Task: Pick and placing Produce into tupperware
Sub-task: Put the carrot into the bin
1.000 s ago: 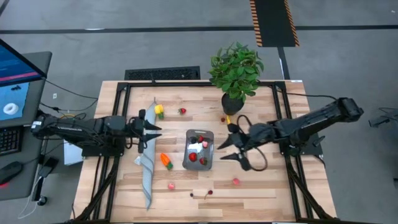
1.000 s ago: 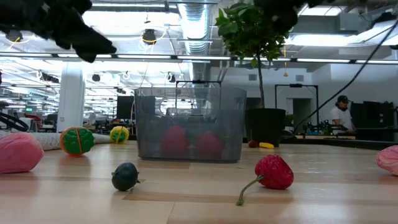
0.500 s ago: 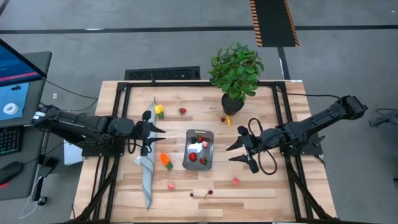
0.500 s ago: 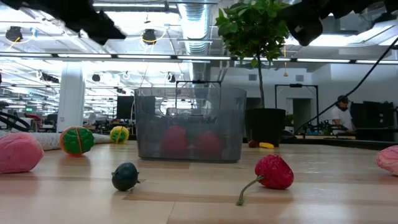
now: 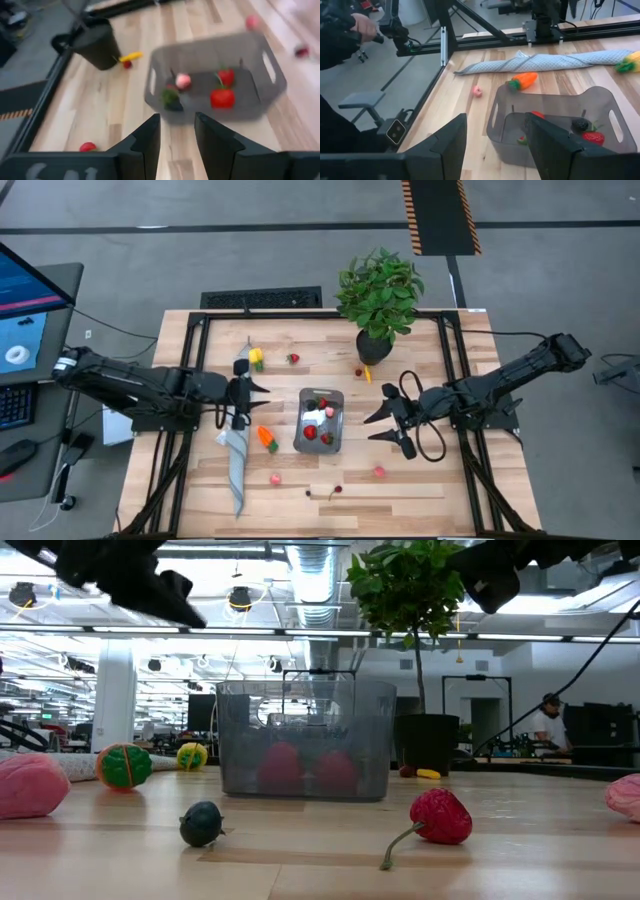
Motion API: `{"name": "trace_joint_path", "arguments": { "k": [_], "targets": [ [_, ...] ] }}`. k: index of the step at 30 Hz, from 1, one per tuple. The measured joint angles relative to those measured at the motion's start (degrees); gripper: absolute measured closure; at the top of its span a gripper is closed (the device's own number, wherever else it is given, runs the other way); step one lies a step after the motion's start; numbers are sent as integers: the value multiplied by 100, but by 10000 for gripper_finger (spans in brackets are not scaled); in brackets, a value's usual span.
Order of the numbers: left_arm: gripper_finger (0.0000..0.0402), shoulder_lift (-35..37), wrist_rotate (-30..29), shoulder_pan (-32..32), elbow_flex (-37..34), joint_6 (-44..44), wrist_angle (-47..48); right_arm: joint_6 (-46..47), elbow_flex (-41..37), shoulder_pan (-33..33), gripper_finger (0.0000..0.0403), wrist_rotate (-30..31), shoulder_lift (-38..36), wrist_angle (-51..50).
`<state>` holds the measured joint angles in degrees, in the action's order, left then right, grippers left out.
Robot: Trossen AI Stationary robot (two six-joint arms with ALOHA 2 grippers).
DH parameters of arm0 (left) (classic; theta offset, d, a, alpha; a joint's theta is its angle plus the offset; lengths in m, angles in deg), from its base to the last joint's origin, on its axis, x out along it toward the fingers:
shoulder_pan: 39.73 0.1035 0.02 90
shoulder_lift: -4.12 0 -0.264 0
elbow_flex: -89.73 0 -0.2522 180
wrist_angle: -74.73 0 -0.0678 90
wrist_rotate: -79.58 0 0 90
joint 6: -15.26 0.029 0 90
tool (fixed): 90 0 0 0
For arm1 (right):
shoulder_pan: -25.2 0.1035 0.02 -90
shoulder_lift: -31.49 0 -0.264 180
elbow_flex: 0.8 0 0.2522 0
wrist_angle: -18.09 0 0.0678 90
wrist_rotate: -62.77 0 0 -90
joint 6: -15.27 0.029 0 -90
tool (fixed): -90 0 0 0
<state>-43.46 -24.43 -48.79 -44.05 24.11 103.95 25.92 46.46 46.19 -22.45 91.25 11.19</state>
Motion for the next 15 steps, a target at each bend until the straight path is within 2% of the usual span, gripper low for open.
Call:
{"name": "trace_joint_path", "arguments": {
  "k": [3,8,15],
  "targets": [
    [289,-175,120,-88,-3,136,446,1,0,0,182,0,0,-3],
    [286,-353,-248,-151,-4,89,1005,0,0,0,182,0,22,-20],
    [231,-729,2,-397,-7,-242,1213,45,0,0,182,0,22,-40]
  ]
}}
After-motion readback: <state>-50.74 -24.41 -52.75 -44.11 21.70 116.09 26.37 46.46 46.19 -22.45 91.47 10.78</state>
